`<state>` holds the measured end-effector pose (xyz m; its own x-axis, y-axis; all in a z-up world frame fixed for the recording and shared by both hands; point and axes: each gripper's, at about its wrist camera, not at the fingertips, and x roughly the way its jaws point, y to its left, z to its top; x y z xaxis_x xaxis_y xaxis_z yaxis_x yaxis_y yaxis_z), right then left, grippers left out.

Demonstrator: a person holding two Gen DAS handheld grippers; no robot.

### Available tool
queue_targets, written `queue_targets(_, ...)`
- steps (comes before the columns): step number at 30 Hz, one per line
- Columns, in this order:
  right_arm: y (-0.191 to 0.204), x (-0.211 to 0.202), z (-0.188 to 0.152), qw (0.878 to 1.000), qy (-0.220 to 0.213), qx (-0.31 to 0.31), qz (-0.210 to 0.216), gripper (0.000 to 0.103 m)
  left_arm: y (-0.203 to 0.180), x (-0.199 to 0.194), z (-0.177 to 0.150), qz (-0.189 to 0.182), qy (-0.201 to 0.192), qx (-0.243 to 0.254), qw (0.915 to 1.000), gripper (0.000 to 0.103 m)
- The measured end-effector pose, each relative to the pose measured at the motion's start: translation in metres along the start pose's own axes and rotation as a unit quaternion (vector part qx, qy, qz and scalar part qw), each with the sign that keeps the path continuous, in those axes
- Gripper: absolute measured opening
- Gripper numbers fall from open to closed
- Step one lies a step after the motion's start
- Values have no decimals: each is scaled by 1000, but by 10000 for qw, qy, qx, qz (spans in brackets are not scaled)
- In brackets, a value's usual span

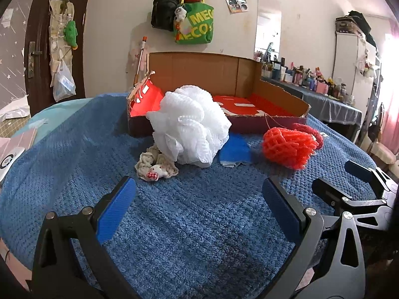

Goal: Organize soft objects
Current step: 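Withdraw both open tools from the box back toward the remaining items, then grasp the white mesh bath puff with the left tool while the right tool grasps the red mesh puff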

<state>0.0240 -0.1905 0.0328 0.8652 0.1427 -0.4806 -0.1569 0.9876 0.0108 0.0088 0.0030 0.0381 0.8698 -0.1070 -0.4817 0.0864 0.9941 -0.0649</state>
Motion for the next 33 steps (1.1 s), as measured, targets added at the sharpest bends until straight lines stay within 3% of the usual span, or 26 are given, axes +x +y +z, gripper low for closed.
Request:
queue_targets(12, -3, 13, 6, 9999, 115, 71, 59, 103, 7, 13, 12, 126, 116, 61, 9998, 103)
queue_targets(25, 2, 42, 47, 9986, 271, 32, 457, 103, 11, 44, 65, 149, 289, 499, 9982, 103)
queue_targets(29, 5, 56, 54, 9968, 496, 19, 626, 98, 13, 57, 73, 68, 439, 564, 9974, 103)
queue_targets(33, 8, 64, 56, 9947, 647, -15, 800, 83, 12, 69, 78, -143, 653, 628, 9958, 103)
